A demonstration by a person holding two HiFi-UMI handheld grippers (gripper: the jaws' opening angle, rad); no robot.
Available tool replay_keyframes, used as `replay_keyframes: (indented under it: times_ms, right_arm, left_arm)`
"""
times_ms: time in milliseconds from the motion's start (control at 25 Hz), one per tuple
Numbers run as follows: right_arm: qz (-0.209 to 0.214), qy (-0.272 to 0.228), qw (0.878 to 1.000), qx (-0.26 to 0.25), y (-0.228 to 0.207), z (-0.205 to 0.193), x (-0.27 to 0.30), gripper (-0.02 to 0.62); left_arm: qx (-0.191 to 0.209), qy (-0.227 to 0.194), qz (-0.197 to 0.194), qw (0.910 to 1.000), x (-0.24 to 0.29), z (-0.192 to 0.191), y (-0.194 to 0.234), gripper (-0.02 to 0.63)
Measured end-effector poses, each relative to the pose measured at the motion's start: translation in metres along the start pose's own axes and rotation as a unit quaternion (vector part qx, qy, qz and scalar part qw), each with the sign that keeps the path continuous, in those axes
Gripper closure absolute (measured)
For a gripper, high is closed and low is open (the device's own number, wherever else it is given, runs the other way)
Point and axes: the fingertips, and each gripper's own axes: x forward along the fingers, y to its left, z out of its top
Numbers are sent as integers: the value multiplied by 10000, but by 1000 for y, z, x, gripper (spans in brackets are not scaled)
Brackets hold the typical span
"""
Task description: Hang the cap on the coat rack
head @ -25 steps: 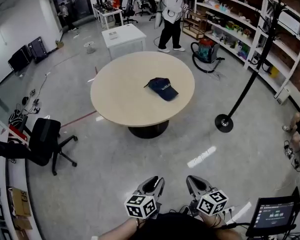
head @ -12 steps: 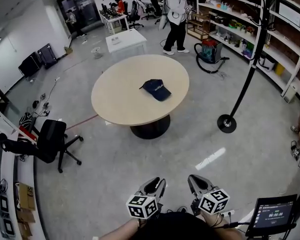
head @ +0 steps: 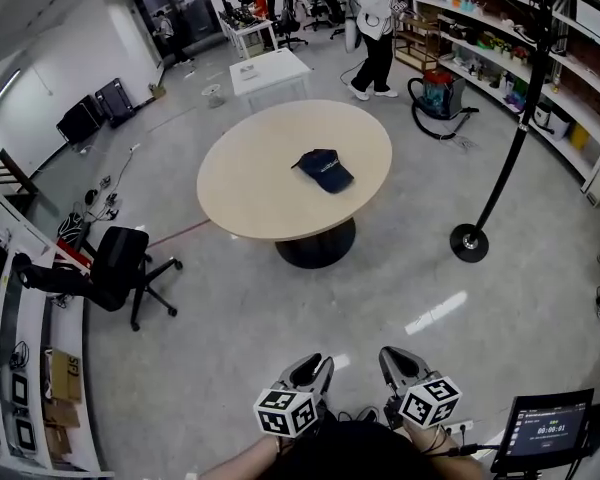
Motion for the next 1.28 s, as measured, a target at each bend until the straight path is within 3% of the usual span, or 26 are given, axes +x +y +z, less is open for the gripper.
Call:
replay_keyframes:
  times_ms: [360, 800, 1280]
  right_arm:
    - [-123, 216, 9996, 104, -16, -12, 38, 591]
    - [-668, 337, 9971, -157, -18, 20, 114, 591]
    - [-948, 794, 9918, -327, -1, 15, 186, 591]
  left_arm:
    - [-216, 148, -85, 9996, 33, -1, 34, 495]
    - [-283, 128, -677, 9972, 81, 63, 85, 495]
    - [-610, 182, -1006, 9929, 102, 85, 151, 495]
